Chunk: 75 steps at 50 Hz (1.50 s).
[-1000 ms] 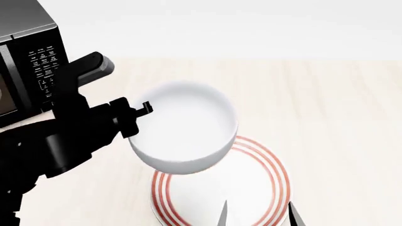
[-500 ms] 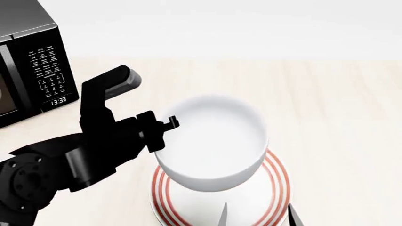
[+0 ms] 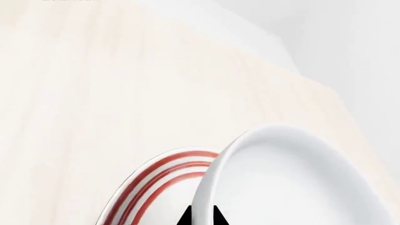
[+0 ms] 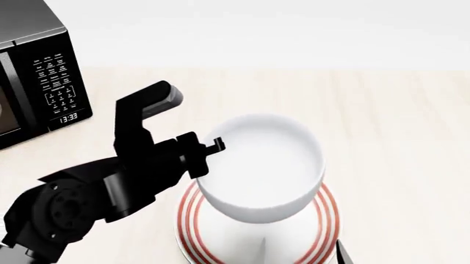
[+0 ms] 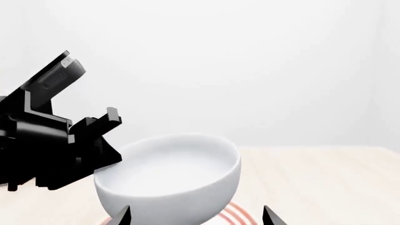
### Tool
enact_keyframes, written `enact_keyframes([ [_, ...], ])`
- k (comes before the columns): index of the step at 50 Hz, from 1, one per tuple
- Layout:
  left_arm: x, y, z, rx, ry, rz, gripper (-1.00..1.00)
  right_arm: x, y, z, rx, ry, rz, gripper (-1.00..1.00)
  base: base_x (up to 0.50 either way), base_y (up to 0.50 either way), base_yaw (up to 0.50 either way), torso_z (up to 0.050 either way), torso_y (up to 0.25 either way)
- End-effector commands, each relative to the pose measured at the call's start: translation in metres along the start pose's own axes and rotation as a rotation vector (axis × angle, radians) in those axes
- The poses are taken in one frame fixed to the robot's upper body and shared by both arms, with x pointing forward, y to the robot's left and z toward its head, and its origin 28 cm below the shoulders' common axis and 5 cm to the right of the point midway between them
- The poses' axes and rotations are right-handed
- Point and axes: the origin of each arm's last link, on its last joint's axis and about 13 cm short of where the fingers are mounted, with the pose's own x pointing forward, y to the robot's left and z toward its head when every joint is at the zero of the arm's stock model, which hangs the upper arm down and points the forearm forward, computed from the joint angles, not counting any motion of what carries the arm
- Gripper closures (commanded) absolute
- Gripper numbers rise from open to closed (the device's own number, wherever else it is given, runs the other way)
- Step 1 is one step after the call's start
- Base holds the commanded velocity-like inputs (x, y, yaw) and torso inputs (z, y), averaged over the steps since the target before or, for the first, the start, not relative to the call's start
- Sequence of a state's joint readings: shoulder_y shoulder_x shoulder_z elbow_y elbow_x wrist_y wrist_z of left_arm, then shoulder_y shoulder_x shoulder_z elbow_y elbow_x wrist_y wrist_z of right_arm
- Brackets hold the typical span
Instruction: Pick up the white bowl and put it on the plate.
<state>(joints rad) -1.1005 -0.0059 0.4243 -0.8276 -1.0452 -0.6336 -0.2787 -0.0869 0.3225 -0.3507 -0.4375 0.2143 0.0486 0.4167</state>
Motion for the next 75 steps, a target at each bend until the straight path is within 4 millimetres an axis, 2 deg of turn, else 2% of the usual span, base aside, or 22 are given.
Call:
enact_keyframes([
  [1,0.01,0.001,0.005,-0.027,-0.05,0.004,1.0,0.0,0.0,-0.001,0.001,0.005,0.002,-1.0,0.0,0.0,0.0,0.0,0.0],
  [31,0.017,0.008,-0.016,-0.004,-0.005,0.009,1.0,0.0,-0.001,-0.003,0.001,0.008,-0.002,-1.0,0.0,0.0,0.0,0.0,0.0],
  [75,0.02,0.01,-0.022,0.025,0.031,0.052,1.0,-0.001,0.0,-0.003,0.002,0.008,0.003,-1.0,0.0,0.0,0.0,0.0,0.0],
])
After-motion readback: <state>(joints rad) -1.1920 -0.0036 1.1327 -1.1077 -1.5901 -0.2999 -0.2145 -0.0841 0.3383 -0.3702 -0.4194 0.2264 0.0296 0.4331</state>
